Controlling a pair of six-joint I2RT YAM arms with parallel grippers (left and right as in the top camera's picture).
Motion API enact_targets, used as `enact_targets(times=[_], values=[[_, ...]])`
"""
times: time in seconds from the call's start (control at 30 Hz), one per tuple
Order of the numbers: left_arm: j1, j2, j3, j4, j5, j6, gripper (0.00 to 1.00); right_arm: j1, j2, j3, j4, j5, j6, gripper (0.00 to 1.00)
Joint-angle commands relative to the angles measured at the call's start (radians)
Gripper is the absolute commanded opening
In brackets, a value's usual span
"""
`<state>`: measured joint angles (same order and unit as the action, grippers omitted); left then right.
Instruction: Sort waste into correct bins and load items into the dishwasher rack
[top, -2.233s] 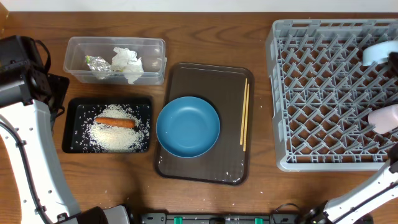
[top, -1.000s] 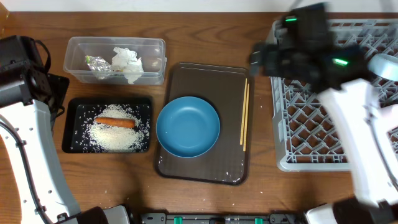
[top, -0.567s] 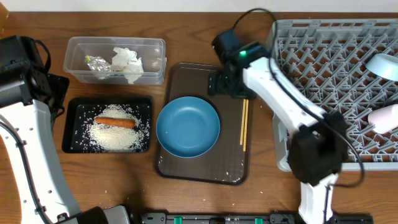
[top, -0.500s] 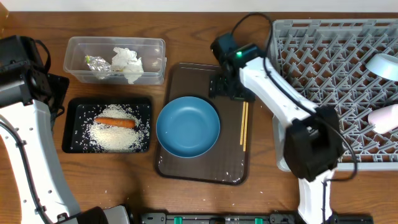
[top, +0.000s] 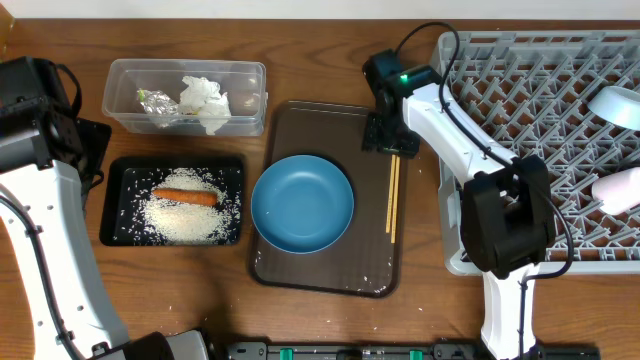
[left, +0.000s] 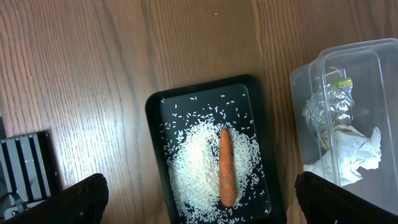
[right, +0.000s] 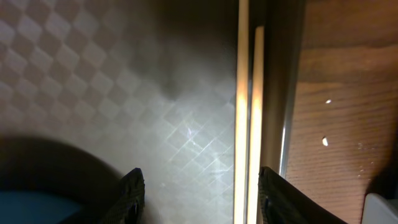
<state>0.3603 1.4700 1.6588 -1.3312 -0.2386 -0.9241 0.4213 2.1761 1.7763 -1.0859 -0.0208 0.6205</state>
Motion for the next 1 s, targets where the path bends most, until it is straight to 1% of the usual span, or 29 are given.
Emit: enact_targets(times=[0.0,0.2,0.3,0.57,0.83,0.97], values=[[0.005,0.0,-0.008,-0.004,-0.005,-0.013,0.98,0.007,0.019,-0.038,0.009,0.013,0.008,0.56],[0.005,0.0,-0.008,-0.003,-0.005,-0.013,0.98,0.007,0.019,-0.104,0.071,0.008,0.002,0.53],[0.005,0.0,-0.008,-0.004,-0.005,-0.013,0.98,0.013,0.019,-0.115,0.085,-0.013,-0.026,0.52],[0.005,0.0,-0.008,-0.004,-0.005,-0.013,0.98,0.048,0.019,-0.126,0.094,-0.009,-0.023,0.53],[0.005,0.0,-0.008,-0.004,-0.005,-0.013,0.98,0.051,0.019,-0.165,0.134,0.01,-0.009,0.53],[0.005,0.0,-0.008,-0.003,-0.005,-0.013,0.98,0.048,0.017,-0.154,0.152,0.0,-0.074,0.52]])
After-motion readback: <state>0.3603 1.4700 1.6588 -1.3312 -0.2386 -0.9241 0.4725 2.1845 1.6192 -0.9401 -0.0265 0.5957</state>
